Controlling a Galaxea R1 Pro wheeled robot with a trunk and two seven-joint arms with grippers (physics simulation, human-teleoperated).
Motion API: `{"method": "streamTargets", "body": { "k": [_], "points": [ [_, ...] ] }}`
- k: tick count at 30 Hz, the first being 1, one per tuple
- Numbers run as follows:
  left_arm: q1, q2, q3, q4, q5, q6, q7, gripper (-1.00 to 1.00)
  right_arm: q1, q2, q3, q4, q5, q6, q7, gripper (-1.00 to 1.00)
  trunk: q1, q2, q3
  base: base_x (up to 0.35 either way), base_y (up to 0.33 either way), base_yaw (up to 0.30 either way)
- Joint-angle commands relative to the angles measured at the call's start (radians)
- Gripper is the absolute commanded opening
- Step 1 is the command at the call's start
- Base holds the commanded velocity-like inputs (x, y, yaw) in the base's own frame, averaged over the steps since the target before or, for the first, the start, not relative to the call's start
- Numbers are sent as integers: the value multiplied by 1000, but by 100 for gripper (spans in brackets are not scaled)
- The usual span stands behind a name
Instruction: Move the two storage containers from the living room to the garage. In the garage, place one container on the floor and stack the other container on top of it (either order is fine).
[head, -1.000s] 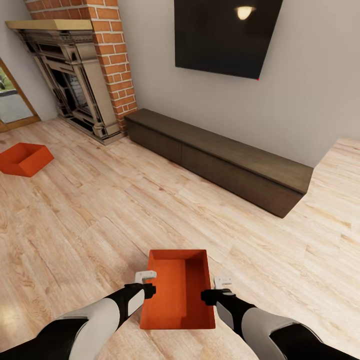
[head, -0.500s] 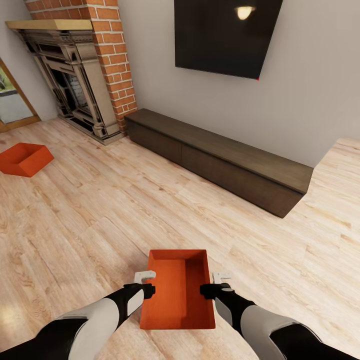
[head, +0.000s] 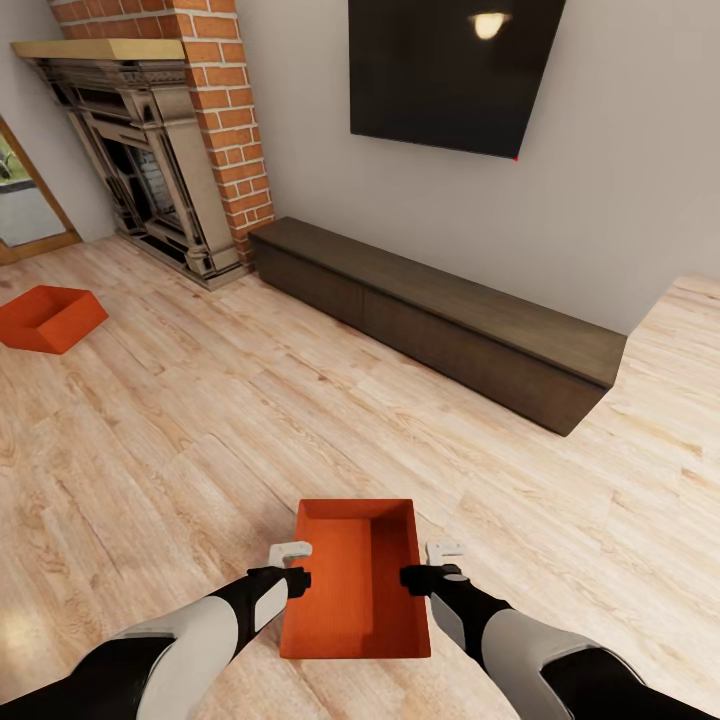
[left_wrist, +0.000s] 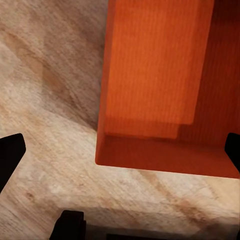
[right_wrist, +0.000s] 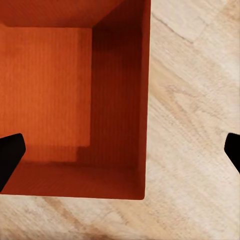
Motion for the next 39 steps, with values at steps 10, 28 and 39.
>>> {"method": "streamTargets", "body": {
  "k": [10, 28, 39],
  "points": [
    [-1, -2, 6, 0, 7, 2, 6, 100, 0, -4, 9, 0, -11, 0, -2, 100, 0, 0, -1, 0, 0, 0],
    [-1, -3, 6, 0, 6, 2, 5, 100, 0, -19, 10, -1, -14, -26, -4, 100, 0, 0, -1, 0, 0, 0],
    [-1, -3, 6, 0, 6, 3, 6, 100, 0, -18, 10, -1, -12, -26, 0, 100, 15, -28, -13, 0, 0, 0]
  ]
}}
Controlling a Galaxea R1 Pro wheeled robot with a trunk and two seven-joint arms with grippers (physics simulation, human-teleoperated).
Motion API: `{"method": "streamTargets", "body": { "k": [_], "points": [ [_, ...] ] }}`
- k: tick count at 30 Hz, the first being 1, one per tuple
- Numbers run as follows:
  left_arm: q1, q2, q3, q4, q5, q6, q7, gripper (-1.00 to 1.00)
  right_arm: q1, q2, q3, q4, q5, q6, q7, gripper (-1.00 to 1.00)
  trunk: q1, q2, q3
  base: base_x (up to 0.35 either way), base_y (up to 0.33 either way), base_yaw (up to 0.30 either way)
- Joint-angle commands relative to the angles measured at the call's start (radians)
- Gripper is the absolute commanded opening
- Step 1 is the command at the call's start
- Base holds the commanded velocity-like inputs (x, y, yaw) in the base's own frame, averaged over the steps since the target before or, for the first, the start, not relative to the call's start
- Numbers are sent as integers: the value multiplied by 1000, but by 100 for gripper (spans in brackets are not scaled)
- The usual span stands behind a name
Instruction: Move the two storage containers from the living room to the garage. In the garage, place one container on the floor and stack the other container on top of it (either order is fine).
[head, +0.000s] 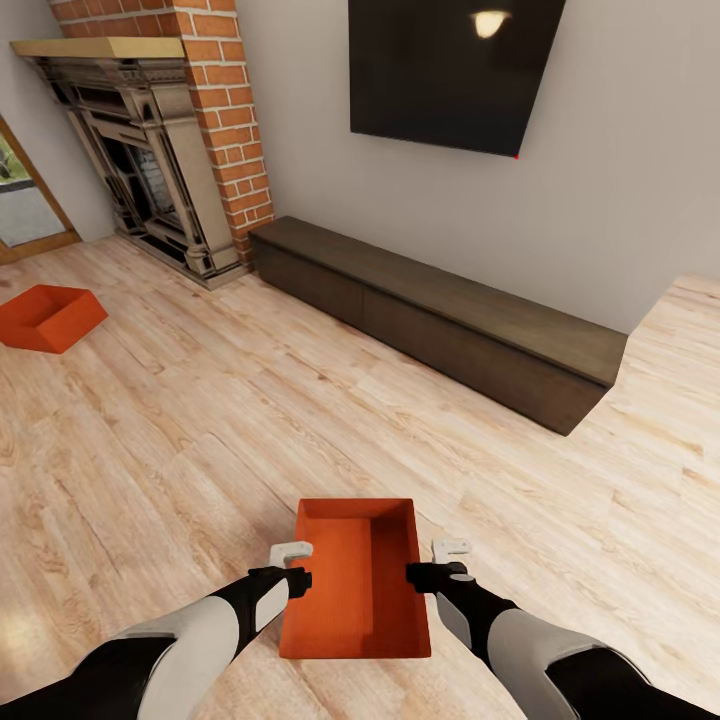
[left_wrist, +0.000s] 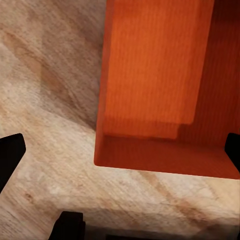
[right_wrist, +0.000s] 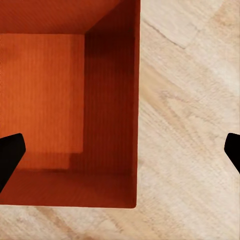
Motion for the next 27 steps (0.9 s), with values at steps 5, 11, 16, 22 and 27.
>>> {"method": "streamTargets", "body": {
  "k": [5, 11, 16, 22, 27],
  "points": [
    [-1, 0, 6, 0, 7, 2, 6, 100, -1, 0, 9, 1, -10, 0, -1, 100, 19, -36, -16, 0, 0, 0],
    [-1, 1, 6, -1, 7, 2, 8, 100, -1, 0, 9, 1, -9, 4, 1, 100, 42, -78, -35, 0, 0, 0],
    [-1, 3, 6, -1, 6, 2, 9, 100, -1, 0, 9, 1, -9, 5, 2, 100, 61, -113, -51, 0, 0, 0],
    [-1, 16, 2, -5, -7, 2, 9, 100, -1, 0, 9, 1, -8, 6, 3, 100, 84, -155, -70, 0, 0, 0],
    [-1, 20, -4, -21, -15, 0, 12, 100, -1, 0, 8, 1, -9, 7, 6, 100, 104, -190, -85, 0, 0, 0]
  ]
}}
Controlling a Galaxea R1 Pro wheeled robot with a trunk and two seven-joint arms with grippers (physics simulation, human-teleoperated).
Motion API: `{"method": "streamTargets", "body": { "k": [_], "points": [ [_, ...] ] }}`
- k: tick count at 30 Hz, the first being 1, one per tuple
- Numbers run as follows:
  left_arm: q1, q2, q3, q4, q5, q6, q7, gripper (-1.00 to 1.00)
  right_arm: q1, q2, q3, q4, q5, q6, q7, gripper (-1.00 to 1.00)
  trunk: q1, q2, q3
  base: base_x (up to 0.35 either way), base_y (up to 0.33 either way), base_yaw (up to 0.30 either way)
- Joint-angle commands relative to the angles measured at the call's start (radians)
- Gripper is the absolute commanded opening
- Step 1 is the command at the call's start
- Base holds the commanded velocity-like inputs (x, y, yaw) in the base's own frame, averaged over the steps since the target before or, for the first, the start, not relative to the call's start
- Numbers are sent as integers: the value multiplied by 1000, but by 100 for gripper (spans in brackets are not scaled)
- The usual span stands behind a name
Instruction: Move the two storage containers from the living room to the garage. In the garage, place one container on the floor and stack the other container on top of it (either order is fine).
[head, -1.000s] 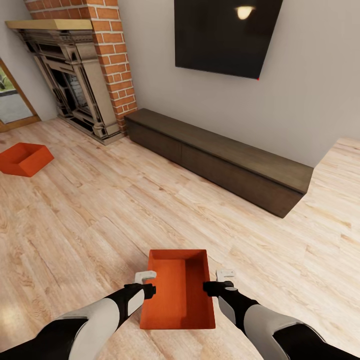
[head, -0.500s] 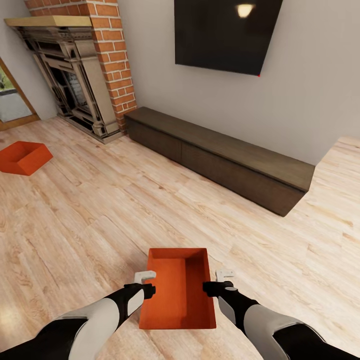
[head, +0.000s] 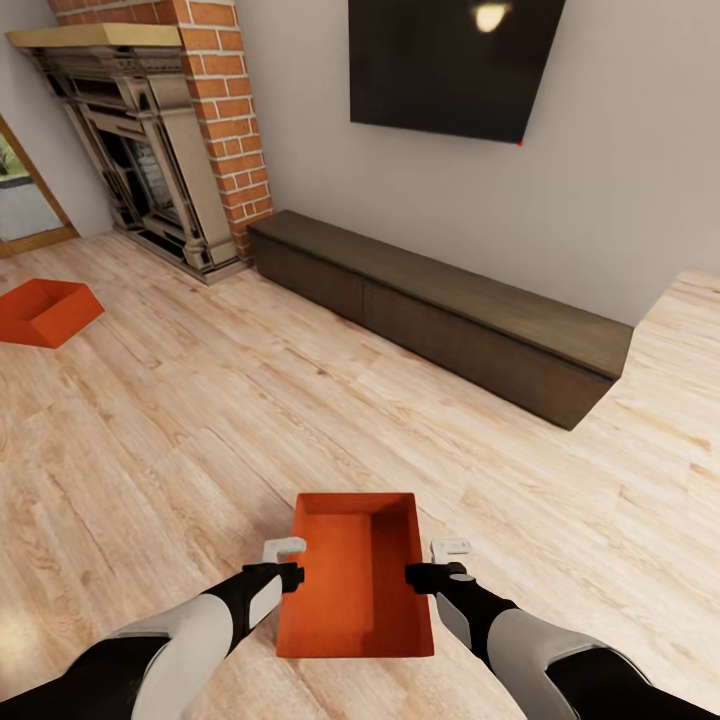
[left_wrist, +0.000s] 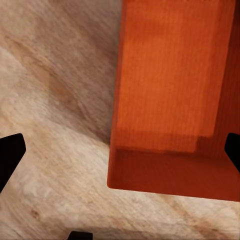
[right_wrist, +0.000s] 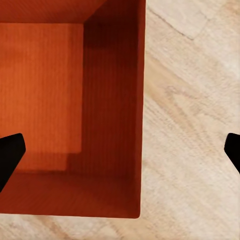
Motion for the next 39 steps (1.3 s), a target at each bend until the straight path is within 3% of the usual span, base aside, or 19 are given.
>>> {"method": "streamTargets", "body": {
  "k": [1, 37, 39],
  "points": [
    [0, 0, 5, -3, 4, 5, 3, 100, 0, 0, 9, 0, -10, -1, -3, 100, 4, -8, -4, 0, 0, 0],
    [0, 3, 0, -8, -3, 4, 4, 100, 0, -3, 8, 5, -17, 2, 0, 100, 142, -260, -117, 0, 0, 0],
    [0, 4, 0, -8, -3, 4, 4, 100, 0, -3, 9, 5, -17, 2, 0, 100, 142, -260, -117, 0, 0, 0]
  ]
}}
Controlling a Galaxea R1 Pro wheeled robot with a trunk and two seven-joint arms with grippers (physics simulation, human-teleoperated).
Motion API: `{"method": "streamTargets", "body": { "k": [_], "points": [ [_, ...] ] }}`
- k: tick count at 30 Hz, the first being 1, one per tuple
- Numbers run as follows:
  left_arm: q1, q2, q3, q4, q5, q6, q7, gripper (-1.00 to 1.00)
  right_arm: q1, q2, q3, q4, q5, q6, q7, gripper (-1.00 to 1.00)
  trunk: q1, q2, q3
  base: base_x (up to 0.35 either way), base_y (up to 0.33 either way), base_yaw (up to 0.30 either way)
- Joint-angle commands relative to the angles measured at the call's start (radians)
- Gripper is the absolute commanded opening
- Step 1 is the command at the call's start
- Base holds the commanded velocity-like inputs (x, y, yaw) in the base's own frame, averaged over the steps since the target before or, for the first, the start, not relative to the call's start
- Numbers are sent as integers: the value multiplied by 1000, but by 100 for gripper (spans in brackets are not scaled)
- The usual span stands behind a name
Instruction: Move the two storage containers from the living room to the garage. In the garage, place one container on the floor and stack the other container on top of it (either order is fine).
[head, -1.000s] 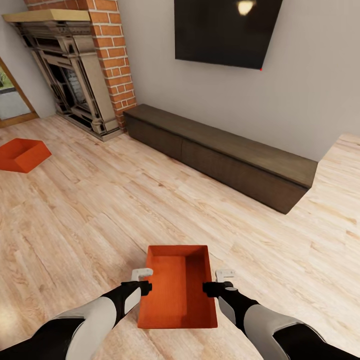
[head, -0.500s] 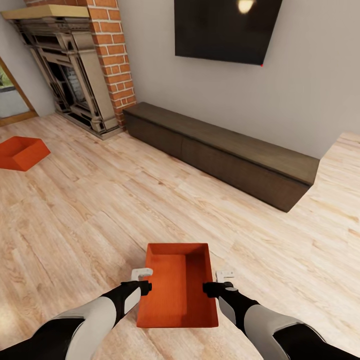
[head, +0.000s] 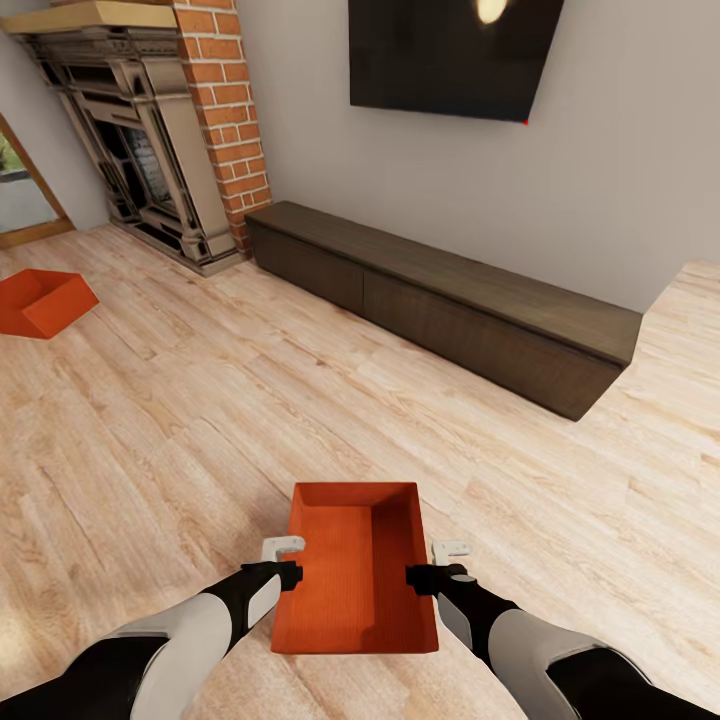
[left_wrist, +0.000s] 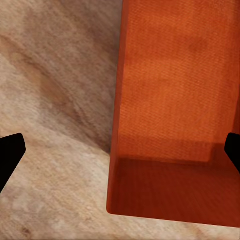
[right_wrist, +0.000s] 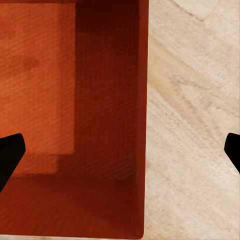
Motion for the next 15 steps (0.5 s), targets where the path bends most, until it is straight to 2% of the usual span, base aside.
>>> {"method": "streamTargets", "body": {
  "k": [1, 5, 15],
  "points": [
    [0, 0, 5, -2, 4, 5, 4, 100, 0, 0, 9, 1, -10, -1, -3, 100, 0, 0, -1, 0, 0, 0],
    [0, 1, 6, -2, 5, 4, 4, 100, 0, -13, 9, 1, -10, -1, -2, 100, 0, 0, -1, 0, 0, 0],
    [0, 1, 6, -2, 5, 3, 4, 100, 0, -22, 9, 1, -8, 29, -3, 100, 0, 0, -1, 0, 0, 0]
  ]
}}
